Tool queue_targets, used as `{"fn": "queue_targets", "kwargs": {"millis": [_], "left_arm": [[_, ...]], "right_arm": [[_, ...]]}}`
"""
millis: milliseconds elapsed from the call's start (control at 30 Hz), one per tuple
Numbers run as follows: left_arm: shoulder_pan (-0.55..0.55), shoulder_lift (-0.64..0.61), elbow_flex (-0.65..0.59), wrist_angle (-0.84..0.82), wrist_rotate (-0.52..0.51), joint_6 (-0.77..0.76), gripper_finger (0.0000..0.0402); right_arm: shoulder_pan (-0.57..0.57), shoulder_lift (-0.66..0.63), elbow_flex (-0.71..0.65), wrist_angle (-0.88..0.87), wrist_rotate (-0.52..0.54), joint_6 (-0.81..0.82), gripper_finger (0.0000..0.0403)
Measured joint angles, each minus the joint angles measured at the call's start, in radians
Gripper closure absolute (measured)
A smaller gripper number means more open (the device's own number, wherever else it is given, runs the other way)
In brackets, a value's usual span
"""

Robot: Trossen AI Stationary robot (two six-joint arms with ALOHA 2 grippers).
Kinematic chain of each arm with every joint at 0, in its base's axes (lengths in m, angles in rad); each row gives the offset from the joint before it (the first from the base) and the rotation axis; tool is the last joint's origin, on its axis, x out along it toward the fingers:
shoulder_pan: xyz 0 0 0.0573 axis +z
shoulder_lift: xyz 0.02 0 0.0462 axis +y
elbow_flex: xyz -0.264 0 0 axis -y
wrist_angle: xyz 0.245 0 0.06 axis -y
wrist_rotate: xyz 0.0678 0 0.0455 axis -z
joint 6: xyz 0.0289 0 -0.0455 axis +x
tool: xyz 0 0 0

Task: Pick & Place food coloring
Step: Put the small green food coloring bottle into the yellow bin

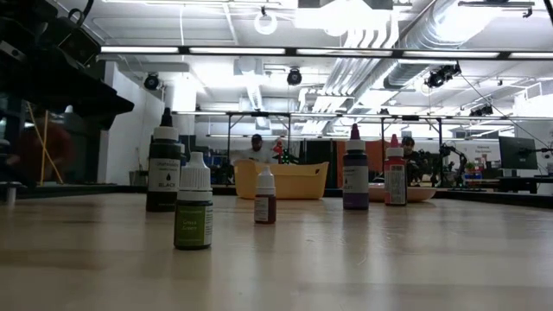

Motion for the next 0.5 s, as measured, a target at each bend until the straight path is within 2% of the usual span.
{"fn": "queue_targets", "kwargs": {"millis": [133,333,500], "left_arm": [[0.0,0.0,0.0,0.0,0.0,0.0,0.0238],[0.0,0.0,0.0,0.0,0.0,0.0,0.0238],[0.0,0.0,0.0,0.0,0.0,0.0,0.0238]], "right_arm": [[0.052,0.0,-0.111,0.154,-0.018,0.047,0.0304],[0.085,0.002,-0.269,0.372,0.028,0.113,0.0304],[0.089,0.06,-0.31,0.481,0.023,0.157,0.0304]]}}
